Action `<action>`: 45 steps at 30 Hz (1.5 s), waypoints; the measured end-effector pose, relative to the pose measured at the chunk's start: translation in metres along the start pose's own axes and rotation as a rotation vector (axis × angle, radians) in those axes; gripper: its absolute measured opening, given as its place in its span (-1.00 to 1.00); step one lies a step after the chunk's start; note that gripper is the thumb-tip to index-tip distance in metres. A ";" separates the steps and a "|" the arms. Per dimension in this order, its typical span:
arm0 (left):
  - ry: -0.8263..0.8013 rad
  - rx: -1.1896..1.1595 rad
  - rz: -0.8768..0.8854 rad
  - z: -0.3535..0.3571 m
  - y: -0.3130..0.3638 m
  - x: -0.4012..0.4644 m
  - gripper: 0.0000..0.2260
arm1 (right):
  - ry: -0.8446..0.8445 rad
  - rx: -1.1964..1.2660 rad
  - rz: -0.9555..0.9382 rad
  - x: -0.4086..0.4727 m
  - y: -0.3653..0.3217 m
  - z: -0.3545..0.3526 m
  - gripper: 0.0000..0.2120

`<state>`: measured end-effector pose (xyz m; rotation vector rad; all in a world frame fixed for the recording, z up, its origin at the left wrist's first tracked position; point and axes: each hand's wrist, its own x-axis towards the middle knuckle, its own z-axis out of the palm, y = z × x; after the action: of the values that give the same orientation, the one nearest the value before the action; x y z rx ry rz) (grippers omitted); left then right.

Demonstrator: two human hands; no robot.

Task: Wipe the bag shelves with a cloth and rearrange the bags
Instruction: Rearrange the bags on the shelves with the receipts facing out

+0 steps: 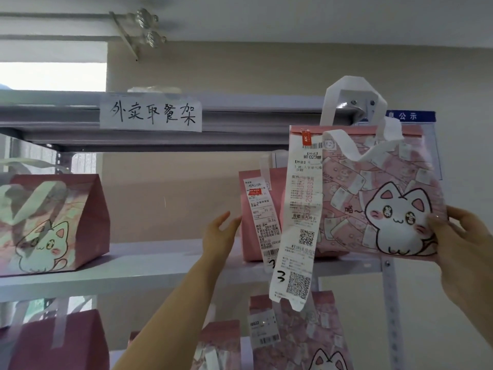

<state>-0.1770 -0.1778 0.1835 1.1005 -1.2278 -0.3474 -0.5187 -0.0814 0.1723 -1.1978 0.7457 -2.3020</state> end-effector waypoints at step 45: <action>0.416 0.037 0.003 -0.177 -0.028 0.032 -0.81 | -0.105 -0.351 0.072 0.013 0.116 0.095 -0.77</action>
<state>-0.0017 -0.1295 0.1908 1.1349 -0.8686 -0.0849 -0.4313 -0.2017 0.1521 -1.4026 1.1680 -2.0865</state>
